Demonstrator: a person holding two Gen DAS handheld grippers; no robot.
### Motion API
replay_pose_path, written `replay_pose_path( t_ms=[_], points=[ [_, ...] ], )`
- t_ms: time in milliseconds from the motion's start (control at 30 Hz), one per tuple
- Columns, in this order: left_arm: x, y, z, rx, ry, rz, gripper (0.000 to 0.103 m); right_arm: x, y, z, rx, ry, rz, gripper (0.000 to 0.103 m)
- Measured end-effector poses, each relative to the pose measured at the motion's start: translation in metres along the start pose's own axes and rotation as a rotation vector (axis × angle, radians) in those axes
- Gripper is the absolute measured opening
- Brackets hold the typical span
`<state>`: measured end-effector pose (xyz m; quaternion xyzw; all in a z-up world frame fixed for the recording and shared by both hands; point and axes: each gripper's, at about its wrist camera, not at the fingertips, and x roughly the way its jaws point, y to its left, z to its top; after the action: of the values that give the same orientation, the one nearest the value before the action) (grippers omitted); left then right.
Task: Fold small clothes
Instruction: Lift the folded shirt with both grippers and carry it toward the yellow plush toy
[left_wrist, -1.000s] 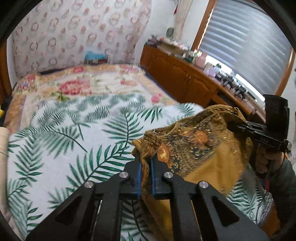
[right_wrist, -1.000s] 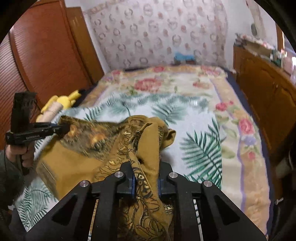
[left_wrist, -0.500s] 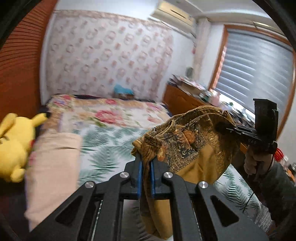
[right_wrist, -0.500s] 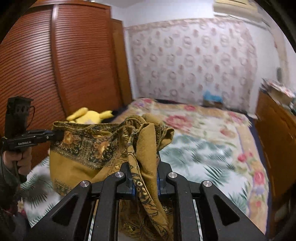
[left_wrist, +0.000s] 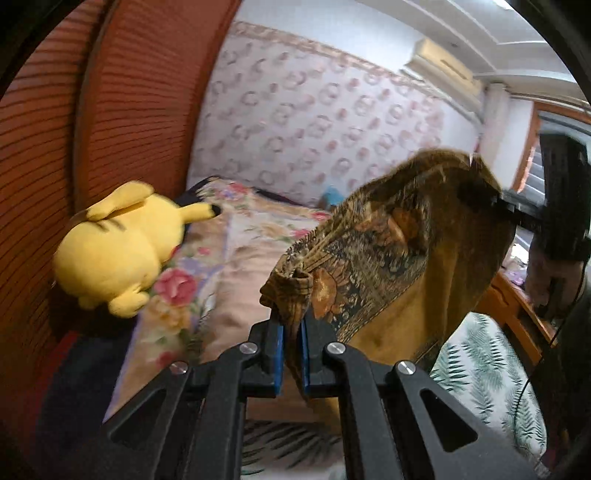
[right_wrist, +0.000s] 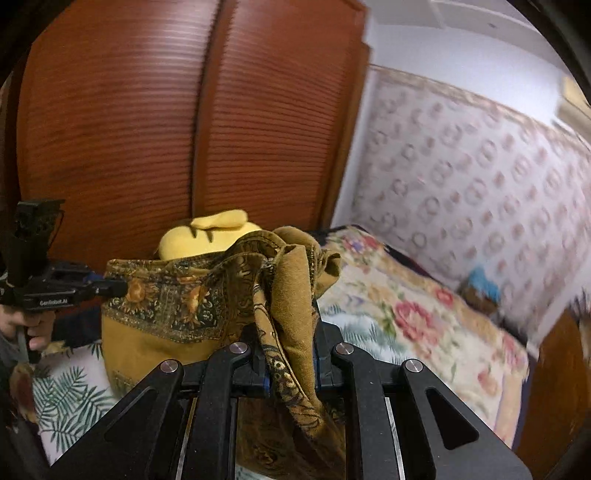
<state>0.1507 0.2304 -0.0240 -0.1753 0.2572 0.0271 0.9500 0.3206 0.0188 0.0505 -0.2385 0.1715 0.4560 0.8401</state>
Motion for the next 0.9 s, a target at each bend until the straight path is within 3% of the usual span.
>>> replay_pose_path(
  t_ms=[400, 600, 667, 733, 800, 900],
  points=[
    [0.009, 0.044, -0.036, -0.077, 0.036, 0.074, 0.004, 0.108, 0.053, 0.049, -0.203, 0.103, 0.043, 0.012],
    [0.009, 0.049, -0.044, -0.072, 0.068, 0.110, 0.004, 0.155, 0.069, 0.059, -0.210, 0.116, 0.086, 0.012],
    [0.010, 0.049, -0.048, -0.072, 0.082, 0.108, 0.005, 0.169, 0.071, 0.058, -0.190, 0.136, 0.081, 0.016],
    [0.010, 0.048, -0.049, -0.065, 0.094, 0.109, 0.006, 0.184, 0.067, 0.057, -0.135, 0.168, 0.044, 0.034],
    [0.009, 0.045, -0.051, -0.052, 0.098, 0.126, 0.007, 0.189, 0.058, 0.054, -0.076, 0.163, -0.007, 0.040],
    [0.009, 0.046, -0.049, -0.055, 0.107, 0.136, 0.009, 0.188, 0.046, 0.046, -0.003, 0.165, 0.004, 0.048]
  ],
)
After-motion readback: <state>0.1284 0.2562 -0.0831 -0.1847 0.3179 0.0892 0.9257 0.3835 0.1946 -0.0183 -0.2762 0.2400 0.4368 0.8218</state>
